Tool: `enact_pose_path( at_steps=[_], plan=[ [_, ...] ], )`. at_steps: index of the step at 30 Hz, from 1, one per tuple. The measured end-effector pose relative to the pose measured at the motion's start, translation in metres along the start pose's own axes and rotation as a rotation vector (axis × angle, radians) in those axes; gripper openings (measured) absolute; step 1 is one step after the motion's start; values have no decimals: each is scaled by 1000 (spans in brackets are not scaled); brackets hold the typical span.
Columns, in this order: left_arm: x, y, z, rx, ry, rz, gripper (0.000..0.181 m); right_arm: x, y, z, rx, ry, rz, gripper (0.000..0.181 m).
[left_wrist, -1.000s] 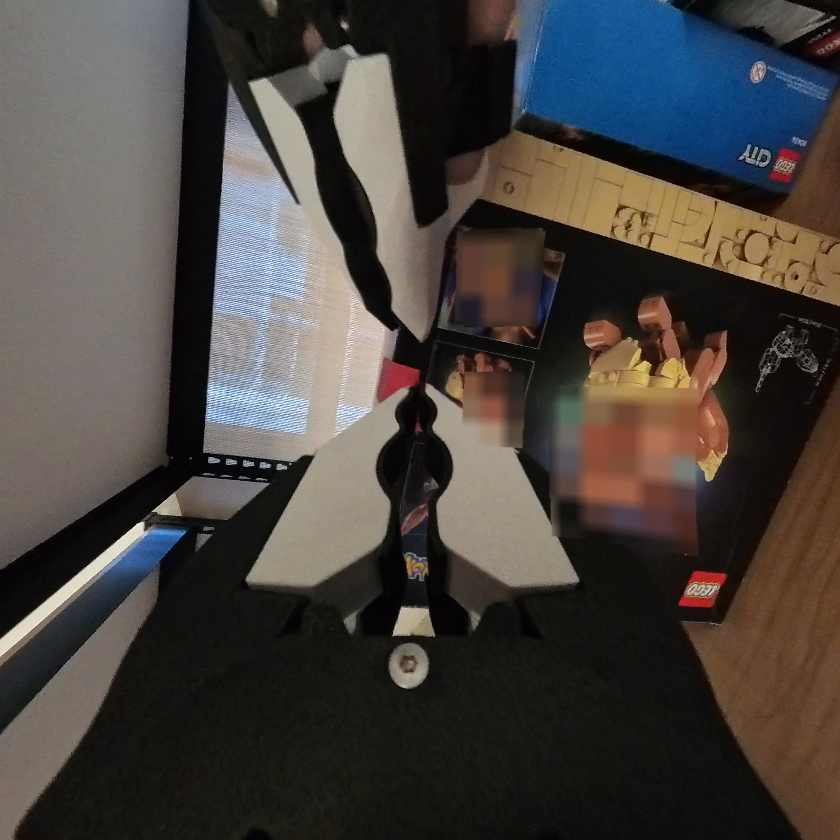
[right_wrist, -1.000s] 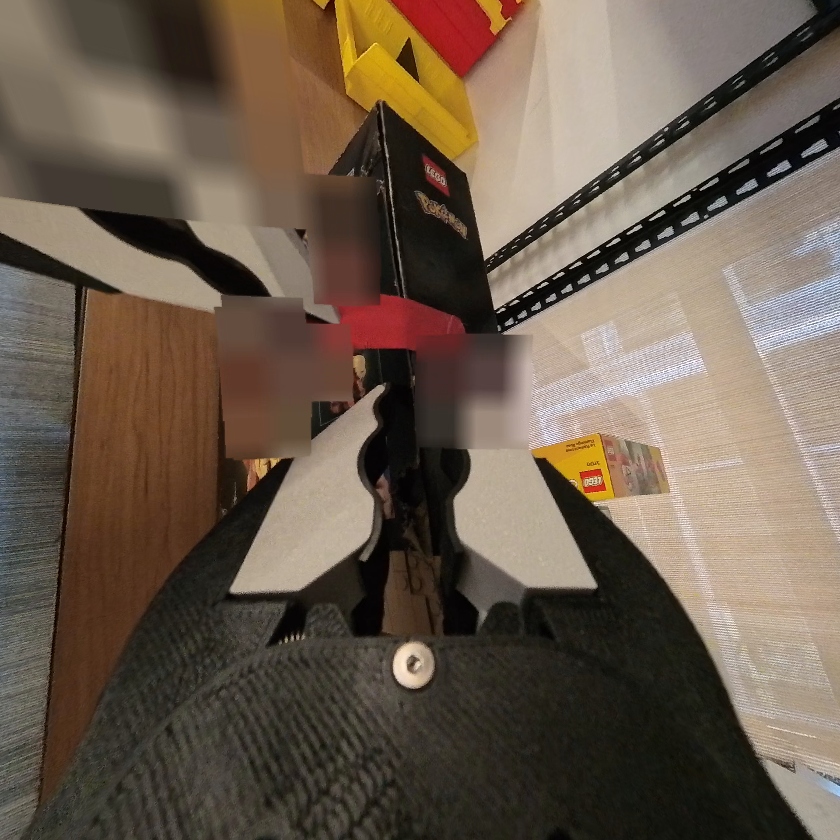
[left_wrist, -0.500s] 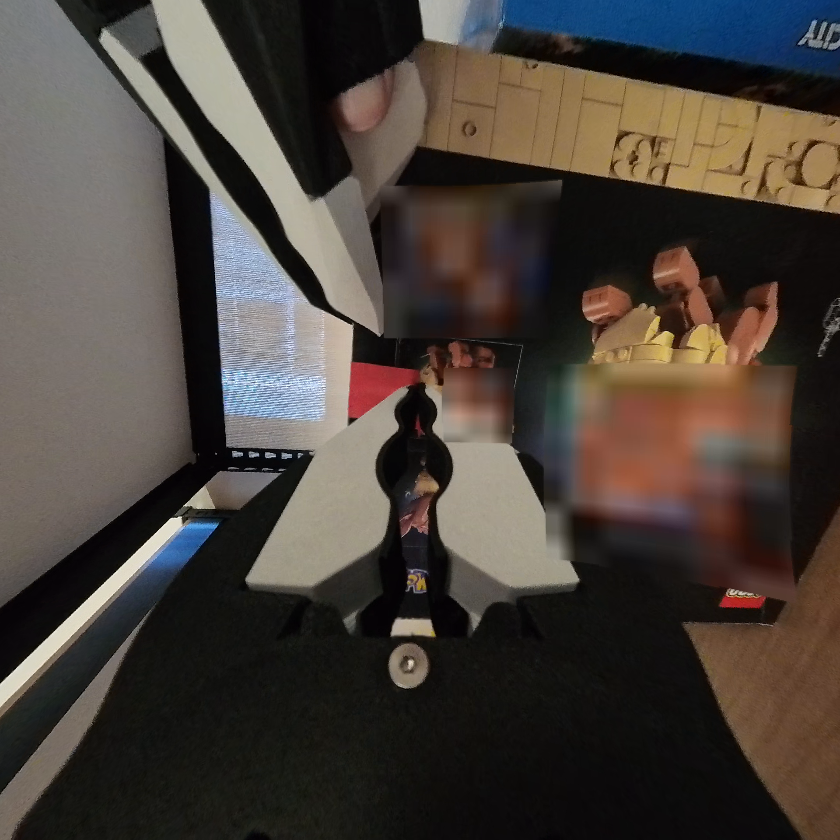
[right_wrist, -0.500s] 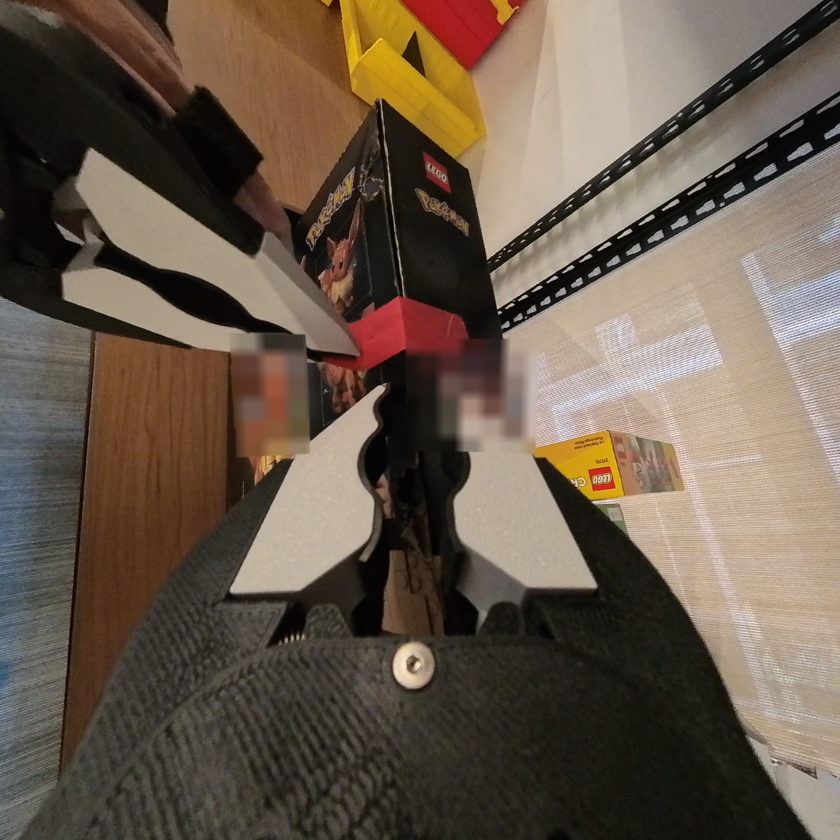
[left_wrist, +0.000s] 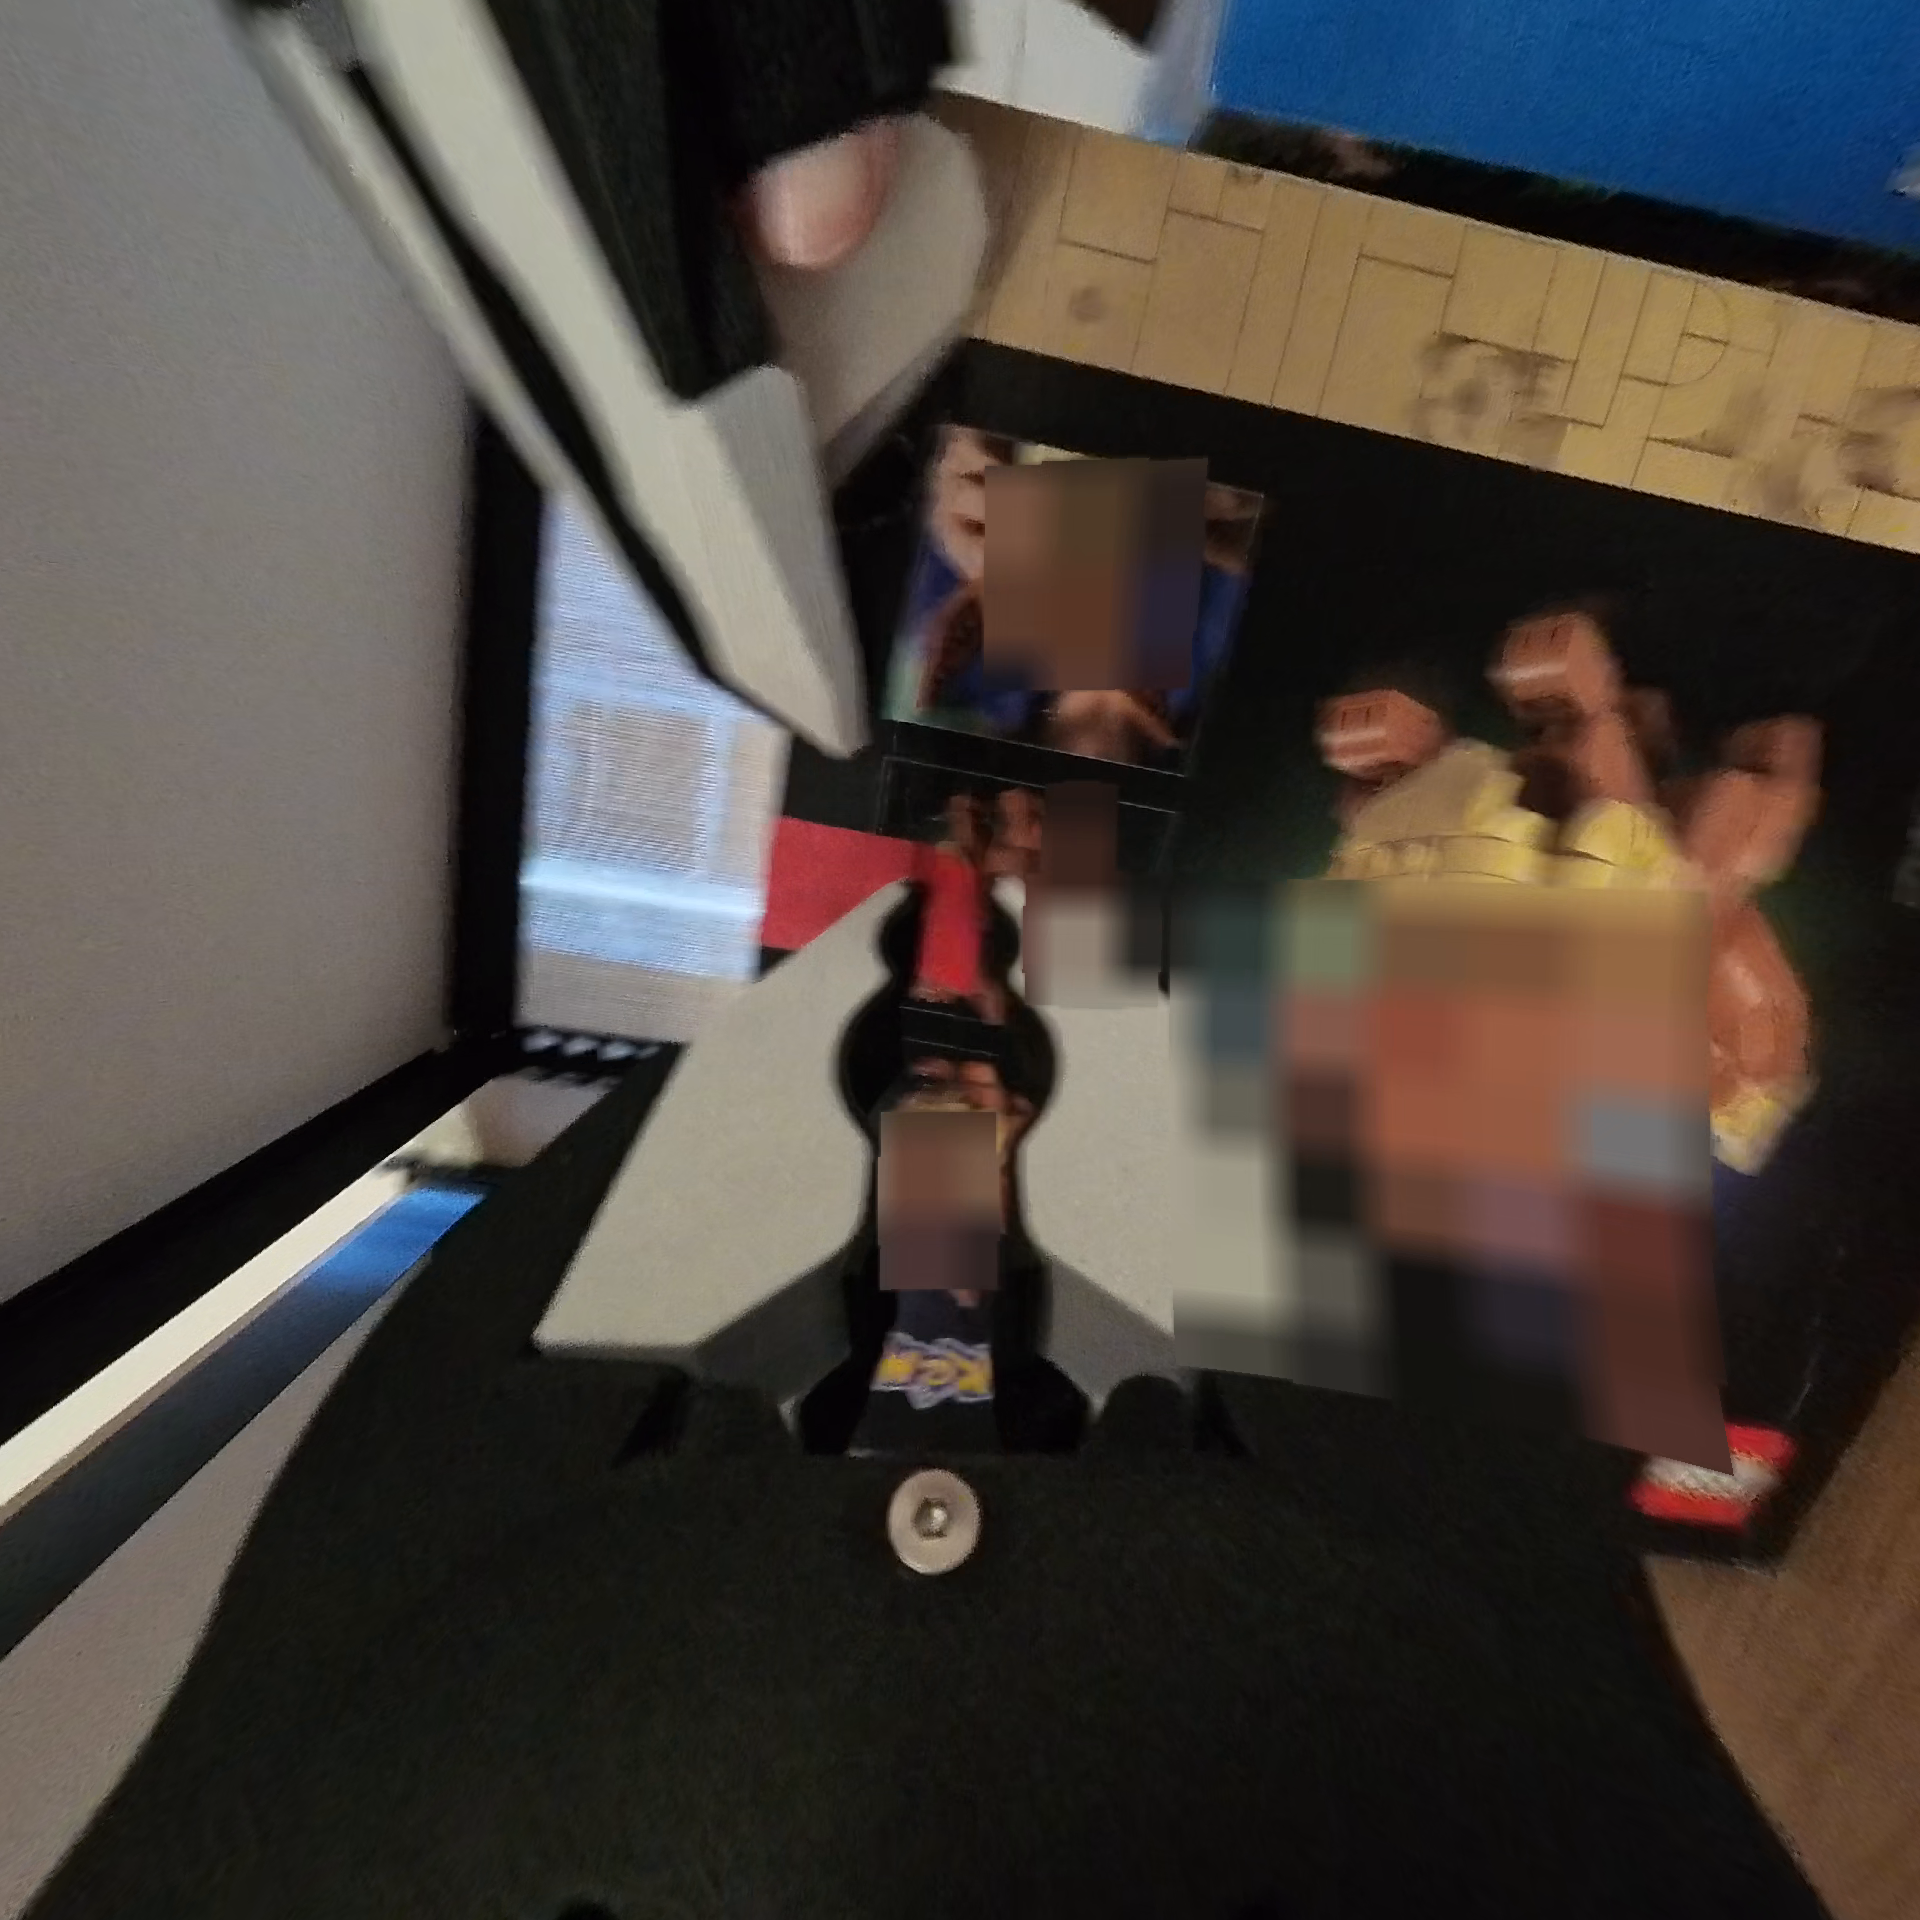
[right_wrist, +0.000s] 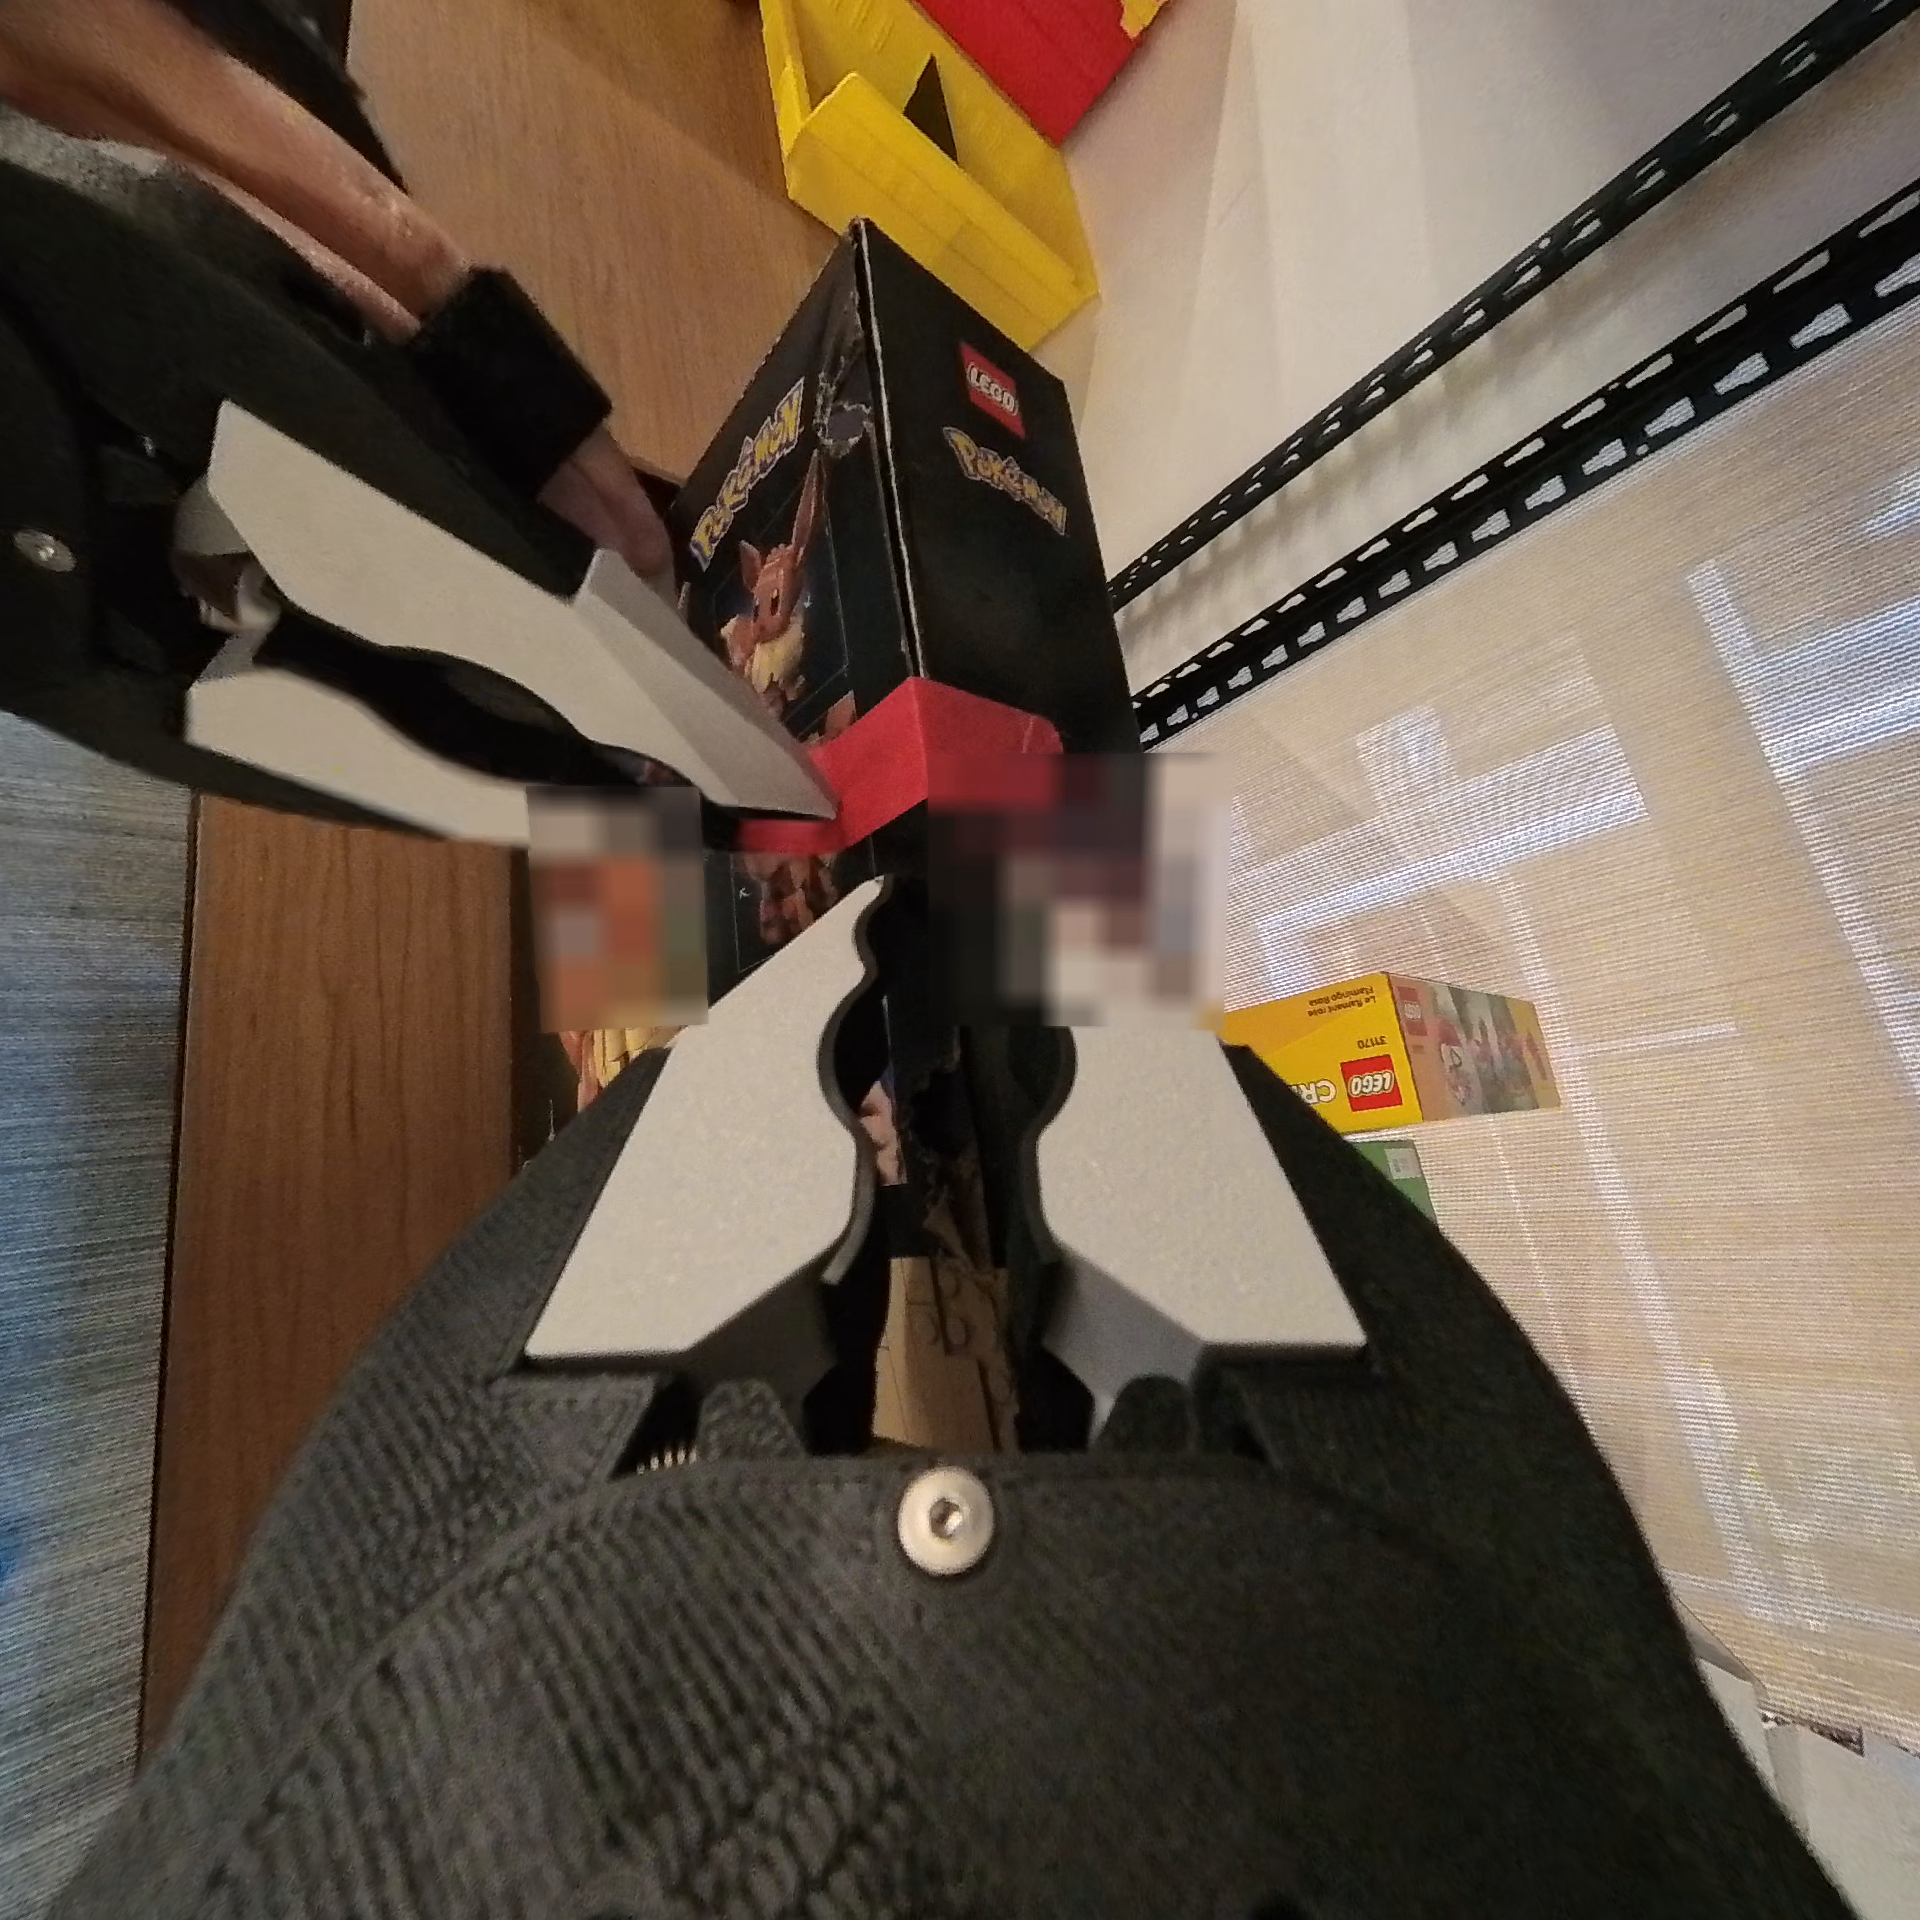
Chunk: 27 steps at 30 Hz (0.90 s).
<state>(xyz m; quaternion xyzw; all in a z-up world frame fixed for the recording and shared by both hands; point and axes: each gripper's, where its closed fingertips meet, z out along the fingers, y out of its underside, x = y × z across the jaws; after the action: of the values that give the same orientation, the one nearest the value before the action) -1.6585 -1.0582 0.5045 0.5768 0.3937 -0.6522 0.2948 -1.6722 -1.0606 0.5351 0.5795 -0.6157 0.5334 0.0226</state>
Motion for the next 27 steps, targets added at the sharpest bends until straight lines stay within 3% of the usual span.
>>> enact_pose_path(
  at_steps=[2,5,10,13,15,18,23,27],
  plan=[
    [16,-1,0,5,80,-9,17,1,0,0,-1,4,0,17],
    [20,0,-1,18,56,42,19,1,0,0,0,10,-6,17],
    [32,-2,-4,69,201,-174,15,0,0,0,2,6,0,18],
    [6,-7,-16,147,166,-353,13,0,0,0,5,9,1,18],
    [-31,-12,-28,224,61,-449,22,1,0,0,6,9,0,18],
    [-58,0,-20,173,-2,-433,45,0,0,0,6,10,-1,18],
    [-42,6,8,138,185,-455,73,0,0,0,7,11,-2,18],
    [-34,5,14,167,250,-460,74,0,0,-1,6,5,4,18]
  ],
)
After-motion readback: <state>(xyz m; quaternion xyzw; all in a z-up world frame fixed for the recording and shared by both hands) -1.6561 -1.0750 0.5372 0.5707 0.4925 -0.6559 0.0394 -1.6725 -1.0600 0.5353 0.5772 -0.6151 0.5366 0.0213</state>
